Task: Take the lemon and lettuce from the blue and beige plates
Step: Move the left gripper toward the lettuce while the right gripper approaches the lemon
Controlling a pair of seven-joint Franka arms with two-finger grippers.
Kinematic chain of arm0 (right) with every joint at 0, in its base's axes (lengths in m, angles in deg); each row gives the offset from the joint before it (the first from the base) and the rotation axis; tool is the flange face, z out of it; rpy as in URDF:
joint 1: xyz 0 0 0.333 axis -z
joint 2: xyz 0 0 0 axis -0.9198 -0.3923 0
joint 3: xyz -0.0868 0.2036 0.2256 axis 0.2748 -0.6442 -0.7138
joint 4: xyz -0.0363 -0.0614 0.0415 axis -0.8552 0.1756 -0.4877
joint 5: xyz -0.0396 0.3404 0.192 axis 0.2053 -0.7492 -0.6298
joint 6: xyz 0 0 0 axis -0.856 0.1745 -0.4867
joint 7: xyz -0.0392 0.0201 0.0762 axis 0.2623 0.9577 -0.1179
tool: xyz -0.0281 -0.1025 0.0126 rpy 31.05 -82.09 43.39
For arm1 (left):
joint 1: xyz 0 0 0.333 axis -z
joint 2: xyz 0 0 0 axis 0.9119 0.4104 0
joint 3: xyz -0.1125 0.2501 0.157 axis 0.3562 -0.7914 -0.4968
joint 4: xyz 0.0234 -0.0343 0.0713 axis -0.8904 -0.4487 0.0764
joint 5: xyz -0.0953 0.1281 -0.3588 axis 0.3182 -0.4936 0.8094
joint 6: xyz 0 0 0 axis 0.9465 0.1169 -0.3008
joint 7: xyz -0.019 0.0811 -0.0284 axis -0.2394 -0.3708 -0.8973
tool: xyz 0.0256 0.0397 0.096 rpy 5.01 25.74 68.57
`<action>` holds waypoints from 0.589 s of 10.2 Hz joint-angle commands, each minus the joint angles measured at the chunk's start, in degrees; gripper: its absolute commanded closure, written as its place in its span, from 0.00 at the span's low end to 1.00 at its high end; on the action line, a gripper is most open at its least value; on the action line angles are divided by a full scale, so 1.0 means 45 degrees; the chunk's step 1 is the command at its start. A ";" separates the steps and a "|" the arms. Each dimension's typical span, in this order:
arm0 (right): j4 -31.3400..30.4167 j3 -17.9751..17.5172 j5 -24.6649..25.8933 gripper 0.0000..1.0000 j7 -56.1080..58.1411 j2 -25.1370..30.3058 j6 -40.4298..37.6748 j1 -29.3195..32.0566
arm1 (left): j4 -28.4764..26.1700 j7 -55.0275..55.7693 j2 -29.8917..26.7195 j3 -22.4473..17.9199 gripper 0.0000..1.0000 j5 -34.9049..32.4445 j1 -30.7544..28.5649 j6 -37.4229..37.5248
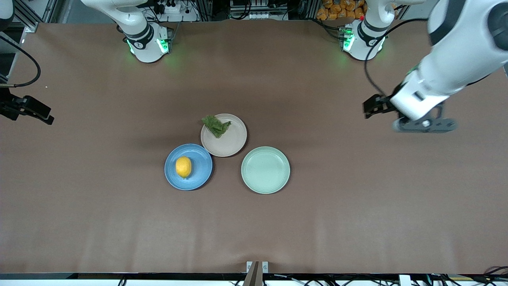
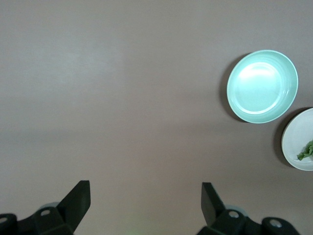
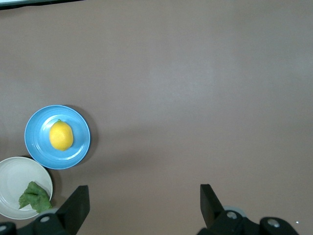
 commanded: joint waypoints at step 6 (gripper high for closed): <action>-0.0102 -0.0059 -0.0026 0.00 0.0083 -0.0645 -0.0953 -0.0325 | 0.0652 0.4250 0.2967 -0.0092 0.00 0.0082 0.2589 -0.2295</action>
